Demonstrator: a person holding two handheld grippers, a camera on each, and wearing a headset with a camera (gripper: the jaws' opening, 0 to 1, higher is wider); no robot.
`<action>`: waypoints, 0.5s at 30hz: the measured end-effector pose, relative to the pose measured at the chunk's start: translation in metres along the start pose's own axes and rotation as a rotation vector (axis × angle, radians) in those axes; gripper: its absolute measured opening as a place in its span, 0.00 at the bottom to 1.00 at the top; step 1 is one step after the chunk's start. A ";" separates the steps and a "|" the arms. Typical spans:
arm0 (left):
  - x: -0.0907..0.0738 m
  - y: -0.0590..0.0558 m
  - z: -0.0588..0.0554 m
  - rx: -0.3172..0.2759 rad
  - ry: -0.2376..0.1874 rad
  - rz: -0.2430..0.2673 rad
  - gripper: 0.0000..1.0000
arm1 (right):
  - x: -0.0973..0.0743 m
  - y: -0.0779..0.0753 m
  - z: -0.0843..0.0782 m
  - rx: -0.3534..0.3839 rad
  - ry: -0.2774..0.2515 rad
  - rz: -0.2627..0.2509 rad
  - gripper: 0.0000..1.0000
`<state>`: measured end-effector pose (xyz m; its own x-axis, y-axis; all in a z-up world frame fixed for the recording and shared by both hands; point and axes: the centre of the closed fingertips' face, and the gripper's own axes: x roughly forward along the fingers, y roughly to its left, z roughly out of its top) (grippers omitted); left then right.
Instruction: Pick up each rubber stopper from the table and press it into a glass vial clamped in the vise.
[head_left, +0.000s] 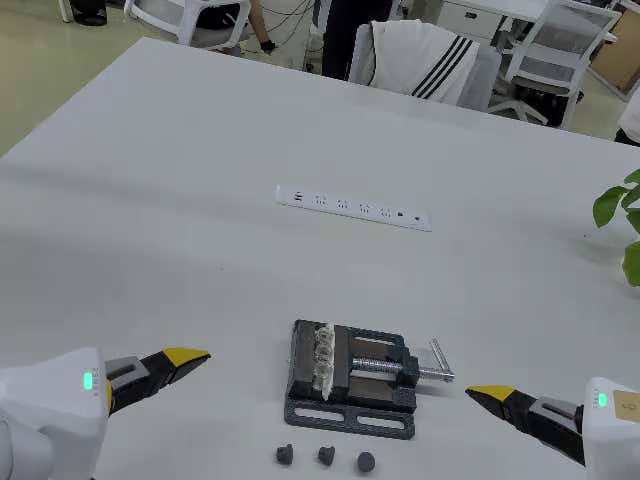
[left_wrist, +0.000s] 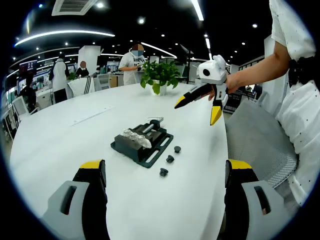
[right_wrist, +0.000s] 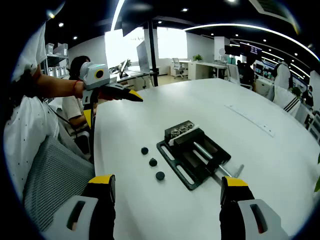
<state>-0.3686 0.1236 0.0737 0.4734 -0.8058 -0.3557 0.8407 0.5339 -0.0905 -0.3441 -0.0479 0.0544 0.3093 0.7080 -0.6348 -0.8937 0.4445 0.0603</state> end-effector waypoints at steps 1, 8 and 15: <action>0.000 0.000 0.000 -0.001 0.000 0.000 0.99 | 0.000 0.000 0.000 -0.001 0.002 0.001 0.85; 0.002 0.000 -0.002 -0.005 0.000 -0.005 0.99 | 0.001 0.000 -0.001 -0.004 0.013 0.007 0.85; 0.004 -0.003 -0.003 -0.010 -0.004 -0.009 0.99 | 0.001 -0.002 -0.002 -0.013 0.023 0.013 0.84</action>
<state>-0.3695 0.1195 0.0692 0.4665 -0.8118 -0.3512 0.8425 0.5288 -0.1032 -0.3425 -0.0495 0.0523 0.2901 0.7008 -0.6517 -0.9019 0.4279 0.0586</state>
